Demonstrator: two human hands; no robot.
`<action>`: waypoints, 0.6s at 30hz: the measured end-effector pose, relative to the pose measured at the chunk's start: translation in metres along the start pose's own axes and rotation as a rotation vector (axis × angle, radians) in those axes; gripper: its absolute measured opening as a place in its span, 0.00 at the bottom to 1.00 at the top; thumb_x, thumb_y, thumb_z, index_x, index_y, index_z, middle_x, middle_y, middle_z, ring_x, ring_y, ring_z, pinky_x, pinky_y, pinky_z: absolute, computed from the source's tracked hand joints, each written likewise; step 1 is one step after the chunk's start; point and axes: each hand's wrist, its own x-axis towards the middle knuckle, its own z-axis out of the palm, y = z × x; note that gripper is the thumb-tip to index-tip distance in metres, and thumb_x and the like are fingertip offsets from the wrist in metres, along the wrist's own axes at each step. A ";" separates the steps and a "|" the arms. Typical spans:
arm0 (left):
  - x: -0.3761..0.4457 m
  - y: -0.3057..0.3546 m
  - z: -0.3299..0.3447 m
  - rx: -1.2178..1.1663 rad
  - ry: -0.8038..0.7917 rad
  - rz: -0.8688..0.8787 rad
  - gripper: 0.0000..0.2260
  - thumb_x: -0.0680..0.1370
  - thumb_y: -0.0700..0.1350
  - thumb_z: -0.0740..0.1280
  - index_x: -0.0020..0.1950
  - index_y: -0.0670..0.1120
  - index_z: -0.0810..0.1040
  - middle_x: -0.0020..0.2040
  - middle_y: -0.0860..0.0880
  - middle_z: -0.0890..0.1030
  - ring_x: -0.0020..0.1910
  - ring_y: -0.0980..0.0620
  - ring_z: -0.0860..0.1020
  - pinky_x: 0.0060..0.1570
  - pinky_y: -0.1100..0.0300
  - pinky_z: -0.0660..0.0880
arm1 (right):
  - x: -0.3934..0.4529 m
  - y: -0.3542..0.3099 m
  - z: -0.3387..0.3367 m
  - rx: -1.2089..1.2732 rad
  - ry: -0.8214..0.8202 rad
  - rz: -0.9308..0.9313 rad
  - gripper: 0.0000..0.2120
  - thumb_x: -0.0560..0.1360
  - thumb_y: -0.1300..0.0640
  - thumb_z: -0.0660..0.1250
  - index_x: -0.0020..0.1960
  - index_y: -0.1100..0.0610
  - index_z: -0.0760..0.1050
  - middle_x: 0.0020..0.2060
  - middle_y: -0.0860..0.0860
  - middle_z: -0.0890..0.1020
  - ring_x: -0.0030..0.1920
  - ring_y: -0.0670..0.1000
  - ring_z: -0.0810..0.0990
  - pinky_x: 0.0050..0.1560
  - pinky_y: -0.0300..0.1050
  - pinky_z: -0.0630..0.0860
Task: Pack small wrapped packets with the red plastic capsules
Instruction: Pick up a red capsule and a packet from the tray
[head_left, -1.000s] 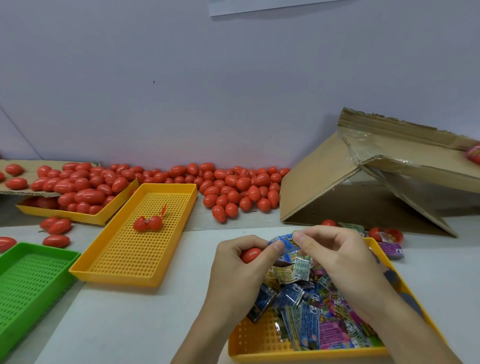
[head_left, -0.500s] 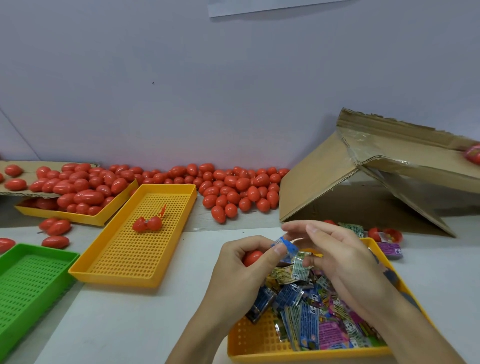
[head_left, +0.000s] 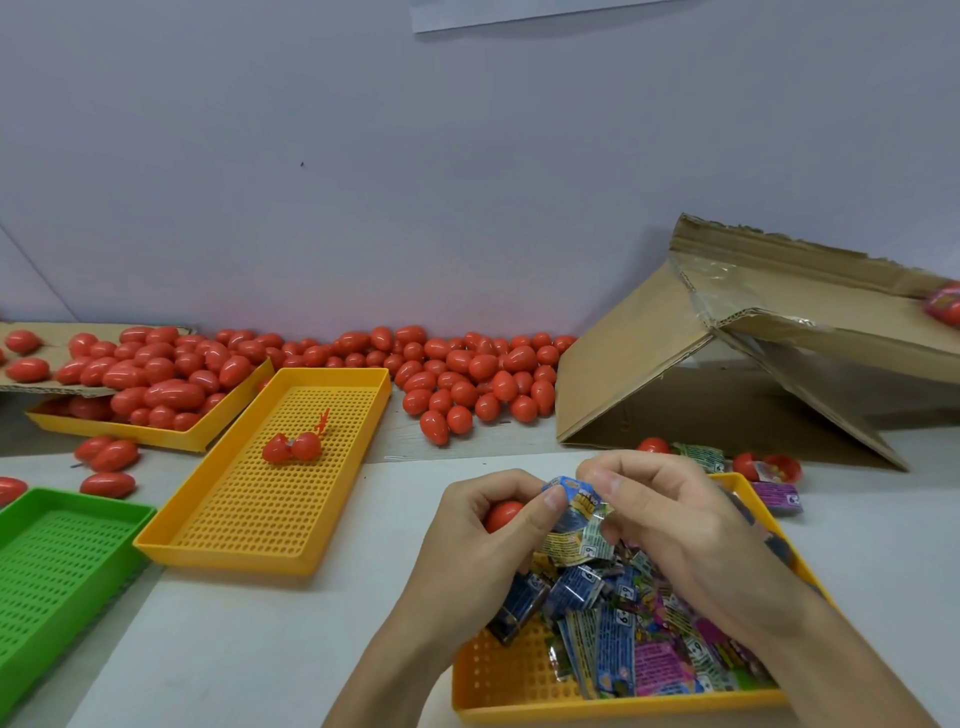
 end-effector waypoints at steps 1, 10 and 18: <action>0.000 -0.001 0.000 -0.004 0.000 -0.005 0.10 0.75 0.56 0.69 0.36 0.54 0.82 0.29 0.57 0.76 0.30 0.57 0.72 0.36 0.62 0.71 | 0.000 0.000 0.000 0.000 -0.019 -0.006 0.23 0.72 0.37 0.70 0.47 0.58 0.82 0.42 0.59 0.75 0.44 0.53 0.72 0.46 0.51 0.70; 0.000 -0.005 0.001 0.021 0.080 0.036 0.09 0.76 0.57 0.70 0.52 0.56 0.84 0.29 0.56 0.75 0.30 0.58 0.72 0.35 0.64 0.72 | 0.002 0.002 0.002 -0.020 0.124 0.031 0.19 0.69 0.39 0.70 0.40 0.55 0.83 0.34 0.50 0.76 0.37 0.47 0.73 0.41 0.42 0.71; -0.001 -0.008 0.001 0.058 0.095 0.058 0.09 0.73 0.53 0.71 0.52 0.57 0.85 0.33 0.57 0.78 0.34 0.59 0.78 0.38 0.65 0.74 | 0.003 0.003 0.006 -0.024 0.192 0.111 0.21 0.68 0.38 0.70 0.43 0.56 0.85 0.36 0.56 0.80 0.38 0.46 0.75 0.38 0.38 0.74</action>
